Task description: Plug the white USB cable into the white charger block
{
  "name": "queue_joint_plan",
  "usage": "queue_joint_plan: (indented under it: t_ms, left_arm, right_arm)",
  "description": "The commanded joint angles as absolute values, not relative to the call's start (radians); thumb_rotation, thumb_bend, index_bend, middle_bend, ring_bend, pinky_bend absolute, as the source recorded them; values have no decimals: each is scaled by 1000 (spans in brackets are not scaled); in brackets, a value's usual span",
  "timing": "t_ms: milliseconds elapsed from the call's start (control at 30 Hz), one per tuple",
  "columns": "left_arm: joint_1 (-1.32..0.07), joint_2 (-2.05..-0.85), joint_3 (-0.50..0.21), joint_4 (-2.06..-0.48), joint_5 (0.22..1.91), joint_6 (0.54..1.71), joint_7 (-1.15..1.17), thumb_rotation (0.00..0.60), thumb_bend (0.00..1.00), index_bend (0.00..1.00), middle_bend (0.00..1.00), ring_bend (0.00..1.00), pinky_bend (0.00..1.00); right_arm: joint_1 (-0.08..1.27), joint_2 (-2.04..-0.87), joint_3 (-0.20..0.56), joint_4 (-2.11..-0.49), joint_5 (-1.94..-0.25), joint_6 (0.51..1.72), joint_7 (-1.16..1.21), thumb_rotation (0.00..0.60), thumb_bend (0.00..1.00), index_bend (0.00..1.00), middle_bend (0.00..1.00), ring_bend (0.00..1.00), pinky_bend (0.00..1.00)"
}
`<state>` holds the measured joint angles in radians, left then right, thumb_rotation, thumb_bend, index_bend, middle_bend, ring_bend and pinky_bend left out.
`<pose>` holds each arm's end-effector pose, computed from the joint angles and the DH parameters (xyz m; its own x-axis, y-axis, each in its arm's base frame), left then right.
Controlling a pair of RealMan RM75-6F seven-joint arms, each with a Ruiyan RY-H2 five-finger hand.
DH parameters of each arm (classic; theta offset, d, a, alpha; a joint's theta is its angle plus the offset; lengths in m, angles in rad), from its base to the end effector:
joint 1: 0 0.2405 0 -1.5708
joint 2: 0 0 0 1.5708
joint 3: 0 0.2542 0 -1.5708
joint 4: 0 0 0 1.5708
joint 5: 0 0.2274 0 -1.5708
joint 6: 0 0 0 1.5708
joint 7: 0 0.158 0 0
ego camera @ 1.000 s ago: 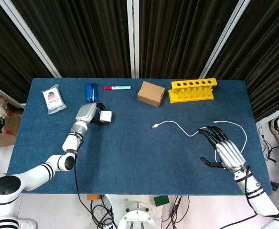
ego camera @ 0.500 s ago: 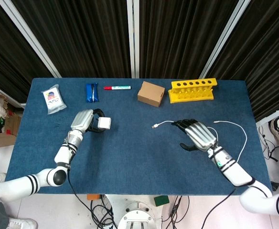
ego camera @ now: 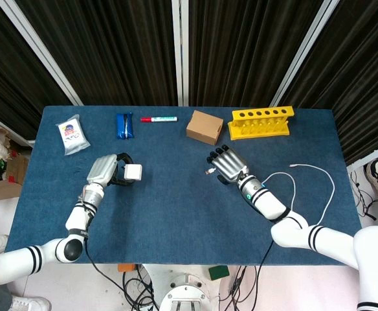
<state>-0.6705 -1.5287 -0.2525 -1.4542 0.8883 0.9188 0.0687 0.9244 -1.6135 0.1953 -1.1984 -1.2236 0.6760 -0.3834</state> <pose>-0.1921 0.3722 -0.0213 0.0279 0.3486 0.9368 0.9996 -0.0081 -0.0267 -0.1196 -0.4113 -0.0672 0.7242 -0.1938 0.6619 -0.6282 -0.5814 0.5171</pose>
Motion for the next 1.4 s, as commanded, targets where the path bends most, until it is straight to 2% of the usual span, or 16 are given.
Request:
queue_joint_plan:
  t_ms: [33,300,500,733,1400]
  left_arm:
    - [-668,-1530,-253,-1452,886,918,63,600,214,618,548,780,991]
    - [-670,-1540,-251,-1438,889,907,52,600,211,618,539,779,992]
    - [-670,-1536,-253,-1436,886,904,52,600,210,618,536,779,991]
    - [-668,-1533,-252,-1436,886,901,50,600,211,615,534,779,991]
    - [-662,-1529,-251,-1422,894,890,28,600,210,613,523,778,990]
  right_arm:
    - [945,-1668,181,-1132,-1203,672,-413,600,393,374,270,163,189]
    - [962,-1756,170,-1013,-1201,675,-388,600,430,411,271,157,187]
    - [960,-1800,170,-945,-1224,700,-331,600,326,455,295,158,186]
    - [965,-1832,169,-891,-1241,706,-293,600,299,492,318,158,185]
    - [978,-1859,179,-837,-1235,683,-281,600,366,546,333,158,185]
